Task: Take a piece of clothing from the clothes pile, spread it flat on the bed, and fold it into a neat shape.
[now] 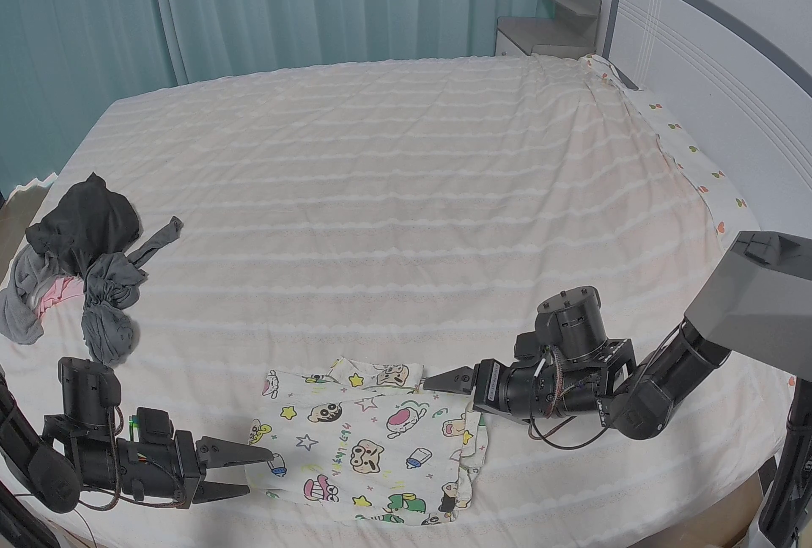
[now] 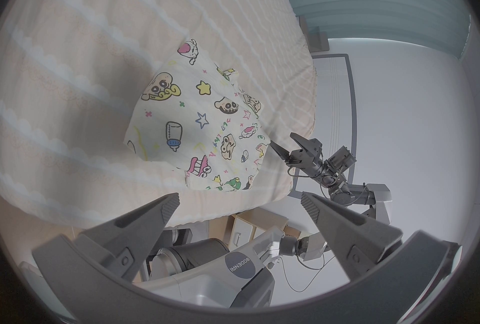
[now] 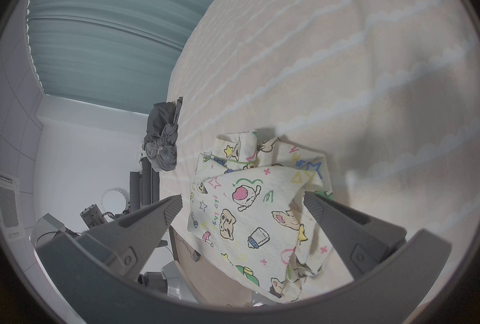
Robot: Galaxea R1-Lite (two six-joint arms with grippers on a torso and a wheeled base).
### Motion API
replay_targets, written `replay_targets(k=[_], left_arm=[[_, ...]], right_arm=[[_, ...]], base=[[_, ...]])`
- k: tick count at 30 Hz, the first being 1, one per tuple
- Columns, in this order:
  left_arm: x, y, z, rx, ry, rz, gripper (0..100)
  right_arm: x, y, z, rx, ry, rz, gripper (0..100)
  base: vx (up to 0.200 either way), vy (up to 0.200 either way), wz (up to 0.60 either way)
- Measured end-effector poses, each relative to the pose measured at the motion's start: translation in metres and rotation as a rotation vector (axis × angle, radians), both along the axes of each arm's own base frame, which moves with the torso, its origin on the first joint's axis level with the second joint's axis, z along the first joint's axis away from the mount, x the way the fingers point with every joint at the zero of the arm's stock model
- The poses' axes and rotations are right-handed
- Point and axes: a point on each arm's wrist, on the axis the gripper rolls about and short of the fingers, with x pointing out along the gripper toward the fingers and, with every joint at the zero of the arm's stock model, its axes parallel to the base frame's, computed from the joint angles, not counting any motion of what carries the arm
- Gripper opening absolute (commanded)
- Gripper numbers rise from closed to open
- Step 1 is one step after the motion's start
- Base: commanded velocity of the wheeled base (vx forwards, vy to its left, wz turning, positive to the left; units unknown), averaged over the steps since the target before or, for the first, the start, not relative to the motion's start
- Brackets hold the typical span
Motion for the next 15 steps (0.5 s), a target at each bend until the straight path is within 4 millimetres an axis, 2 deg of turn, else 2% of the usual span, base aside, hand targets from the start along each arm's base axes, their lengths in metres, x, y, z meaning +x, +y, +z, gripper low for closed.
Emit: replay_targets(k=[13,14,15], left_arm=[[0.001,0.000,-0.003,0.002,0.017,0.001,100],[0.001,0.000,-0.003,0.002,0.018,0.001,100],[0.001,0.000,-0.003,0.002,0.019,0.001,100]], right_arm=[[0.004,0.007,-0.013,-0.016,0.023,0.009,100],[0.005,0.008,-0.014,-0.019,0.027,0.010,0],[0.006,0.008,-0.015,-0.023,0.032,0.009,0]], base=[[0.000,0.000,0.00],[0.000,0.000,0.00],[0.000,0.000,0.00]])
